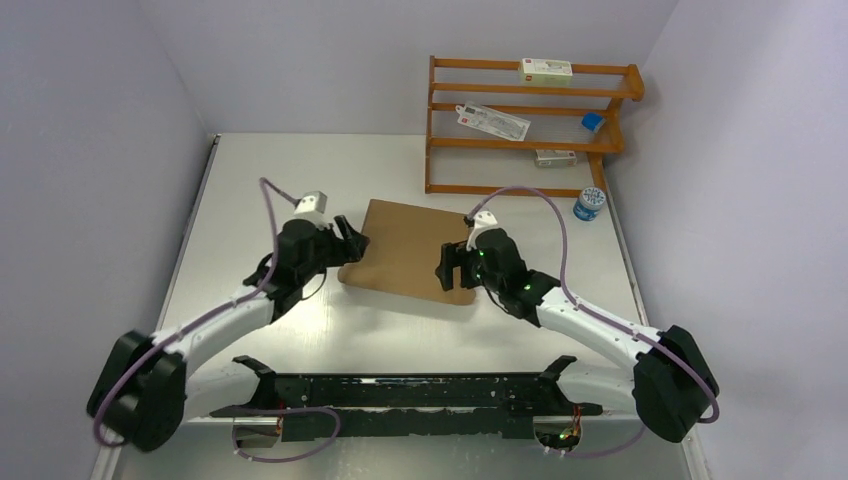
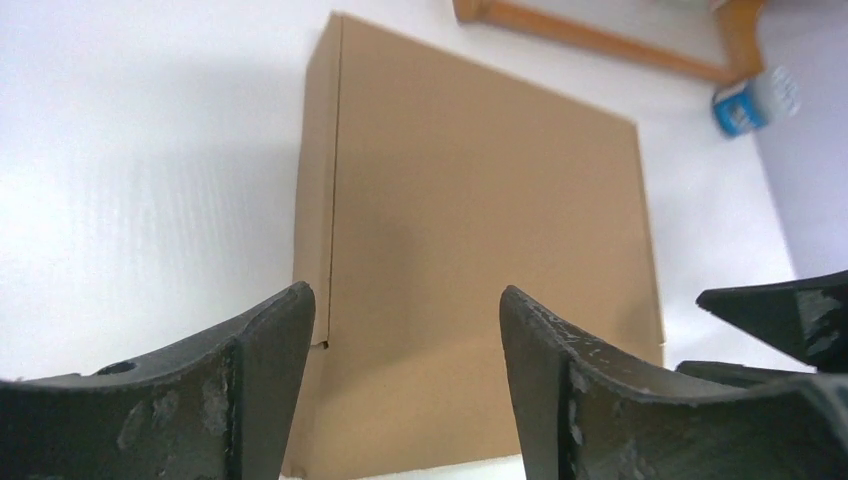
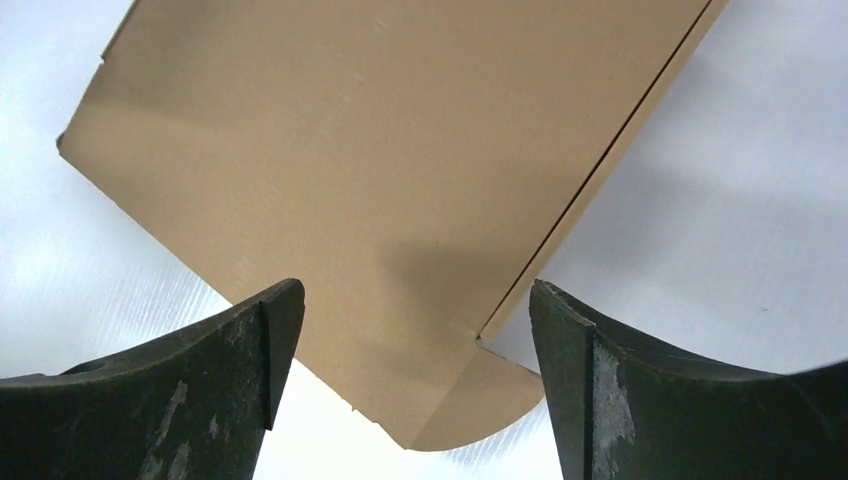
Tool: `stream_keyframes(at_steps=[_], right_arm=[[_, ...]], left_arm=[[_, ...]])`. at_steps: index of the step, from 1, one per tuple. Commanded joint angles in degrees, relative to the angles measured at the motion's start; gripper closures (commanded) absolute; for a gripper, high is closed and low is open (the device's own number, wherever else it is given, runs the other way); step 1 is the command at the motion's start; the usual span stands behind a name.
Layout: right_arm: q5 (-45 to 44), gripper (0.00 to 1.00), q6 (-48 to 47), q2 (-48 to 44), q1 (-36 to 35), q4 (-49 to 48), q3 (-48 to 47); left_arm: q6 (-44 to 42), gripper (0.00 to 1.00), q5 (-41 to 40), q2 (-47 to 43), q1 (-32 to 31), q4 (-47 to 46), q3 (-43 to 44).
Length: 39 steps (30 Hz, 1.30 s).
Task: Fold the paper box
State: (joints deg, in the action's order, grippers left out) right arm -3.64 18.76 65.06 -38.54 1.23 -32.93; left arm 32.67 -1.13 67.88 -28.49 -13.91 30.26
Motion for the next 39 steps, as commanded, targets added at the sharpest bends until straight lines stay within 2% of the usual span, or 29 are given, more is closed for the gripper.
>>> stream_keyframes(at_steps=[1,4,9,14,18,23,28,33,36,39], right_arm=[[-10.36,0.12,-2.52,0.24,-2.27,6.18,-4.09],[-10.67,0.10,-3.88,0.64,-3.86,6.96,-5.23],[-13.03,0.10,-10.40,4.96,-13.49,8.96,-8.87],[-25.73,0.08,-17.97,11.96,-29.58,10.08,-12.24],[-36.84,0.08,-24.41,20.40,-37.91,11.33,-15.96],[-48.76,0.10,-30.53,30.68,-42.77,8.09,-18.27],[-58.35,0.13,-38.27,35.86,-43.70,-3.01,-16.00],[-60.77,0.22,-43.67,38.21,-43.55,-11.65,-14.23],[-61.62,0.35,-46.22,39.86,-43.05,-15.21,-13.53],[-61.22,0.57,-48.03,40.69,-42.13,-17.98,-12.56]], left_arm=[[2.13,0.25,-9.30,-8.96,0.40,1.58,-3.97],[3.12,0.23,-10.44,-13.23,0.62,4.57,-5.87],[4.94,0.19,-10.65,-19.09,0.80,6.90,-9.28],[8.00,0.14,-11.53,-22.81,1.27,7.02,-13.84],[8.71,0.13,-10.37,-22.56,2.34,7.69,-15.19],[9.17,0.13,-8.07,-23.22,3.92,6.55,-15.94],[9.54,0.14,-7.16,-24.71,4.23,8.31,-14.90],[9.76,0.14,-7.83,-26.99,4.32,9.47,-14.61],[9.92,0.15,-7.13,-27.33,4.32,10.04,-13.90],[9.78,0.15,-6.50,-27.49,4.32,10.48,-13.12]])
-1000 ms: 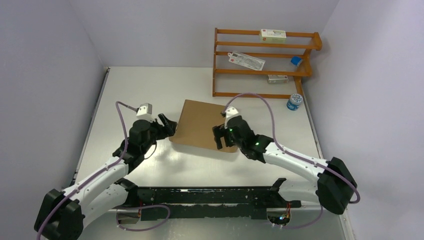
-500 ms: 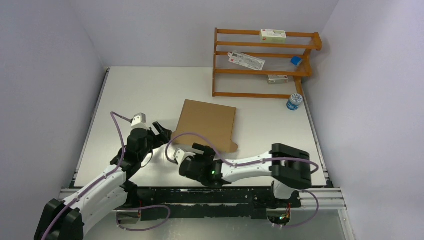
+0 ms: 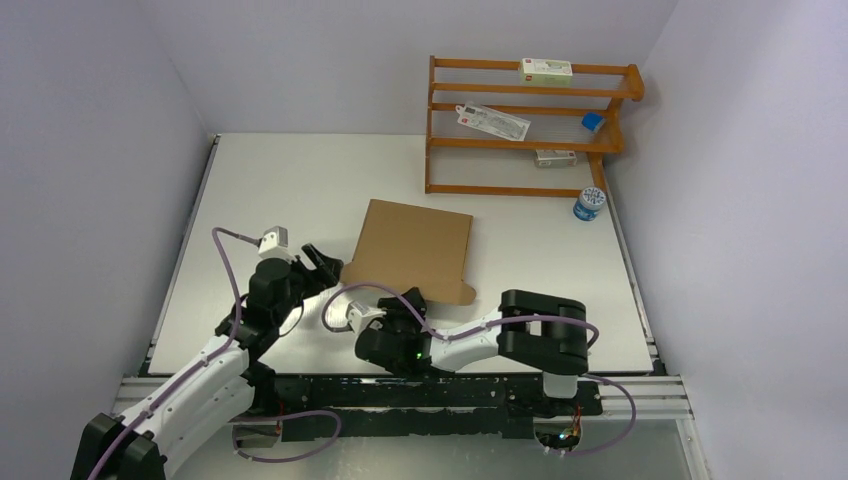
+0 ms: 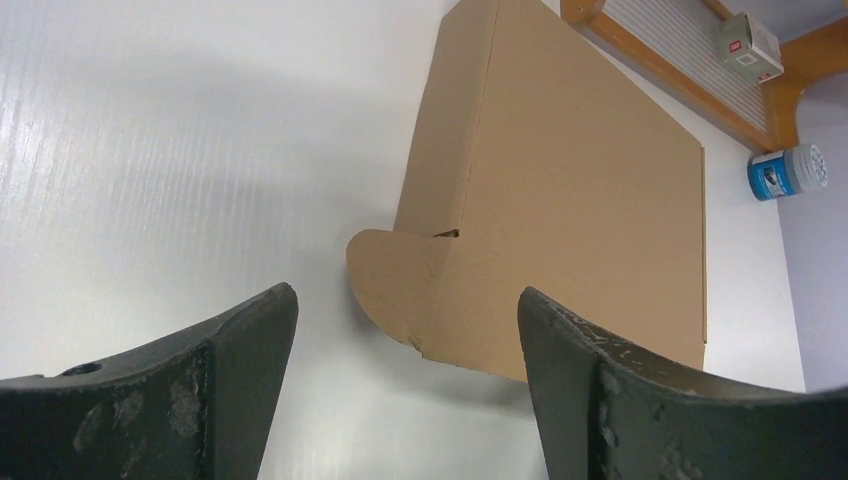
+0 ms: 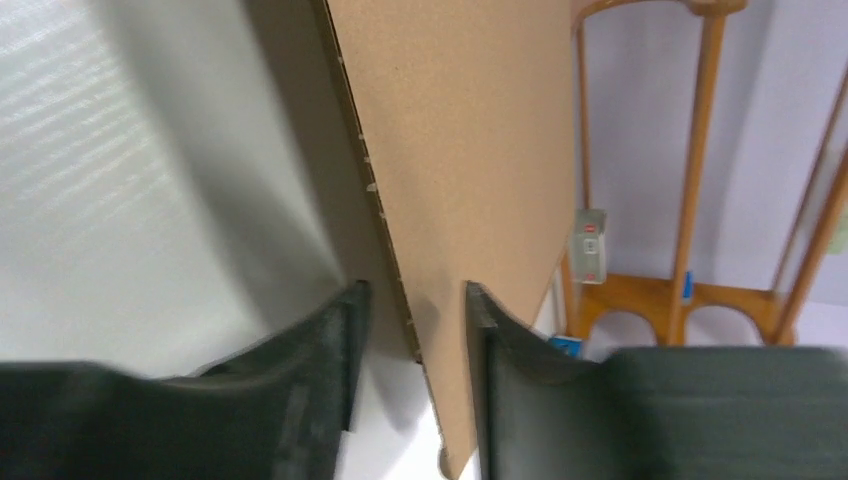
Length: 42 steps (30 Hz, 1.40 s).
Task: Fold the paper box
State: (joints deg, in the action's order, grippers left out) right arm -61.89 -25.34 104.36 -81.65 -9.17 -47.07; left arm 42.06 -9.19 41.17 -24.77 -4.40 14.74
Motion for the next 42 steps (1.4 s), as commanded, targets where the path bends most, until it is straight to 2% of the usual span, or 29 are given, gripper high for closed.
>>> stream_keyframes(at_steps=[1,4,6,10,14,18,24,31,35,37,42], right_arm=[[-3.17,0.65,-4.36,1.51,1.16,-8.14,1.62],[-3.44,0.93,-5.93,0.49,1.31,-9.47,1.41],[-3.09,1.00,-6.70,-1.21,1.58,-9.31,1.03],[0.13,1.00,-4.72,-6.34,3.04,-2.28,-1.29],[7.78,1.00,1.62,-11.89,6.42,10.23,-6.88],[14.96,1.00,4.61,-14.93,9.99,17.72,-11.67],[33.10,1.00,10.07,-15.97,17.47,30.80,-23.09],[53.20,1.00,13.09,-15.77,28.77,39.41,-32.59],[60.65,1.00,13.23,-15.23,33.74,40.96,-35.90],[61.61,1.00,13.47,-14.14,35.91,41.88,-37.94],[68.64,1.00,13.87,-10.43,41.02,45.14,-43.51]], left_arm=[[0.29,0.15,1.71,-0.85,0.60,1.50,2.77],[0.04,0.15,2.60,-1.36,0.60,3.25,4.61],[-0.50,0.14,2.53,-2.30,0.56,4.25,5.90],[-1.92,0.14,2.44,-4.76,0.60,8.32,9.10],[-4.80,0.15,3.35,-6.78,0.60,11.47,12.85],[-7.05,0.16,5.19,-7.77,0.58,14.80,16.80],[-10.19,0.19,8.06,-9.35,0.60,17.68,20.88],[-13.85,0.24,11.22,-3.61,0.60,21.34,26.98],[-13.53,0.28,11.22,-0.91,0.60,20.33,27.79],[-12.03,0.31,12.87,0.42,0.60,18.38,27.50],[-6.67,0.41,16.93,4.66,0.60,4.47,21.40]])
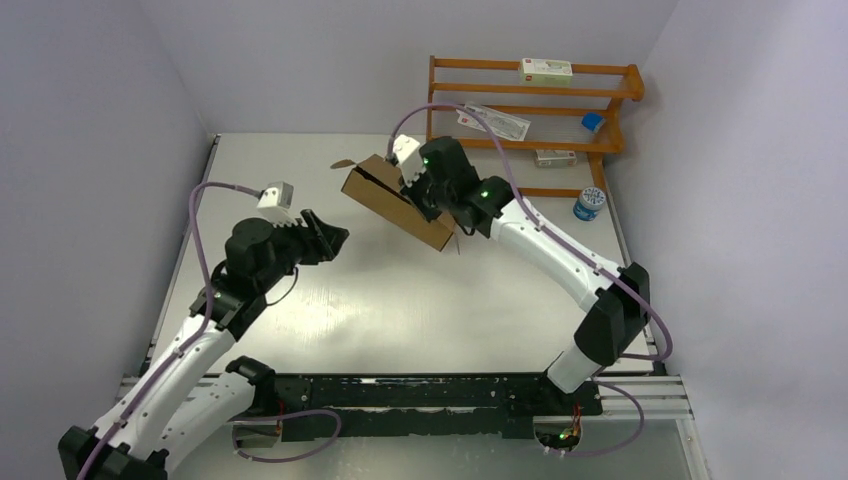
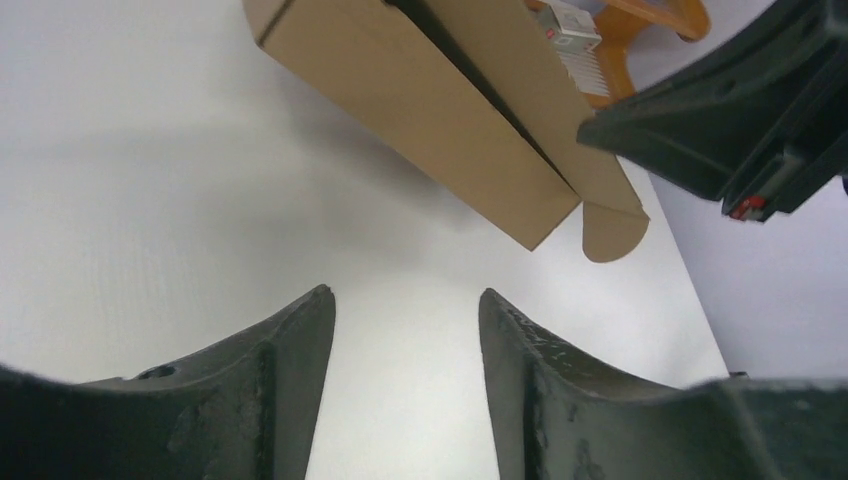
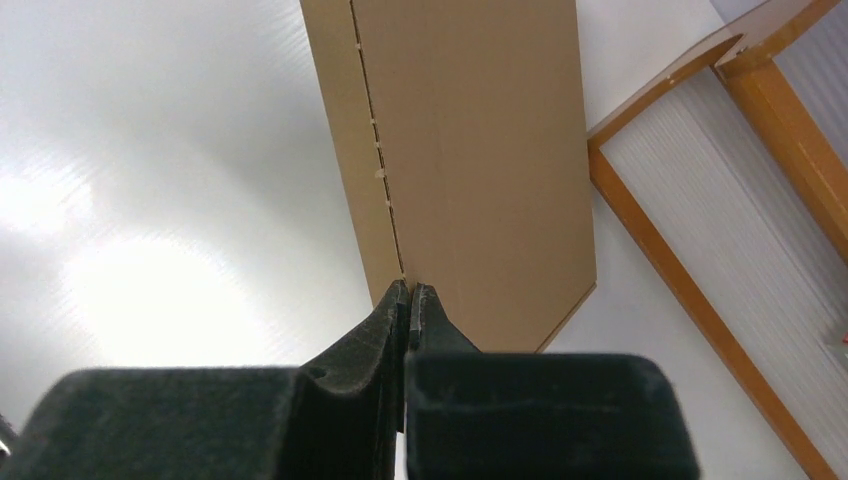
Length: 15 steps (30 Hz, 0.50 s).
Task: Fold the paper box
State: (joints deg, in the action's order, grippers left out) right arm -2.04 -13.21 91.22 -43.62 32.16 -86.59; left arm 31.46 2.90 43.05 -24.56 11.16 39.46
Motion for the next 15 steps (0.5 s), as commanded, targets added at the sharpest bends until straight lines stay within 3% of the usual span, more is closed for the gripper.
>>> stream_keyframes(at_steps=[1,5,15], right_arm=[[9.35,1.00,1.72,3.17,3.61,3.86,-4.38],[11.33,1.00,1.11,4.66,5.13,4.25,-4.82],[15.83,1.00,0.74,6.12,7.15,4.16,-6.02]], left_arm=[[5.07,0.47,5.78,4.70,0.39,-14.13,-4.11],[7.70,0.67,7.36,13.26,-0.08,-23.99,-6.19],[8.13,0.64,-3.64,31.95,-4.29,-39.97,-8.70]])
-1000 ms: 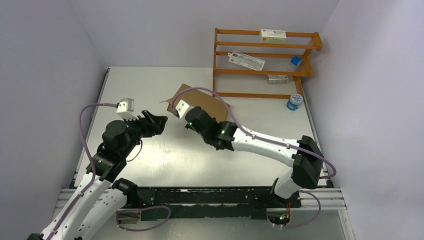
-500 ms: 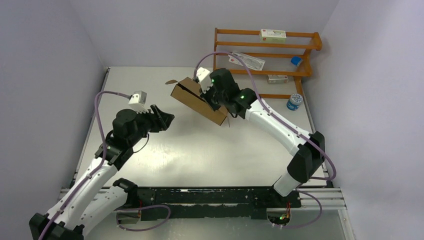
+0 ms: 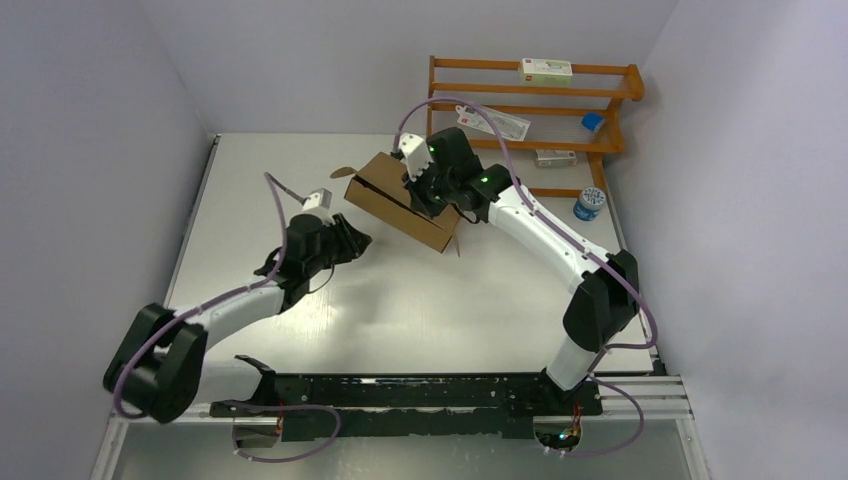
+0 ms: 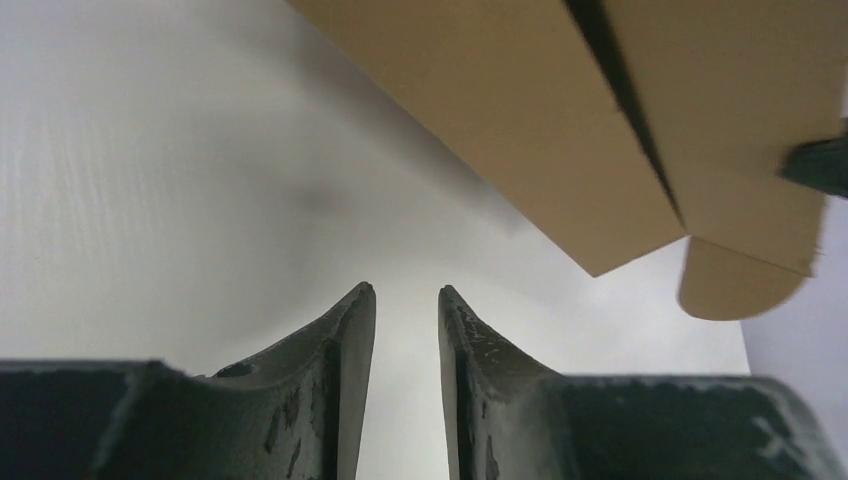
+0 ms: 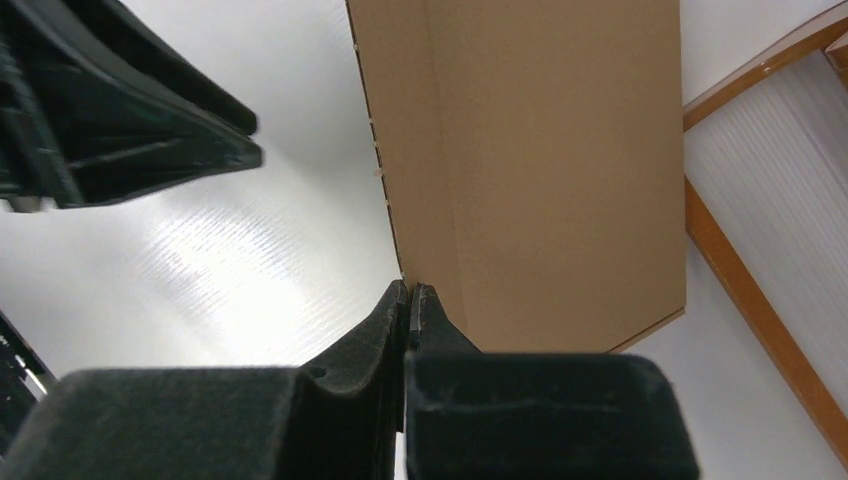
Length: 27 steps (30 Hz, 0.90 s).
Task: Fold the paper box
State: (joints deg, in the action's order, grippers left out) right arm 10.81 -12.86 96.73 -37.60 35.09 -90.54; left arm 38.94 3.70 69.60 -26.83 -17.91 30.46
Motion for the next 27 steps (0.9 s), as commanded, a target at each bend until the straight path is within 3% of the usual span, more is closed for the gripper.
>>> stream_keyframes(at_steps=[1,6,10,19,23,27], right_arm=[[3.15,1.00,0.49,0.62,1.32,1.21,-2.13],[4.53,1.00,0.51,0.05,1.56,1.31,-2.05],[6.02,1.00,0.94,-0.09,1.57,2.09,-2.16],[8.78,1.00,2.79,-1.32,1.49,3.84,-3.06],[8.77,1.00,2.87,-1.47,1.56,5.51,-3.96],[8.73,1.00,2.32,-1.04,1.36,7.73,-5.78]], left_arm=[[0.87,0.64,-5.62,7.27,-2.40,-12.32,0.37],[2.84,0.59,-12.94,15.07,-4.75,-17.81,0.03],[0.94,0.51,-20.85,18.10,-8.39,-27.50,-1.09],[-3.03,0.42,-27.93,26.74,-13.94,-50.71,-1.88],[-7.76,0.40,-30.69,23.32,-17.85,-61.62,-6.64],[-9.07,0.38,-30.53,16.13,-20.19,-56.63,-6.87]])
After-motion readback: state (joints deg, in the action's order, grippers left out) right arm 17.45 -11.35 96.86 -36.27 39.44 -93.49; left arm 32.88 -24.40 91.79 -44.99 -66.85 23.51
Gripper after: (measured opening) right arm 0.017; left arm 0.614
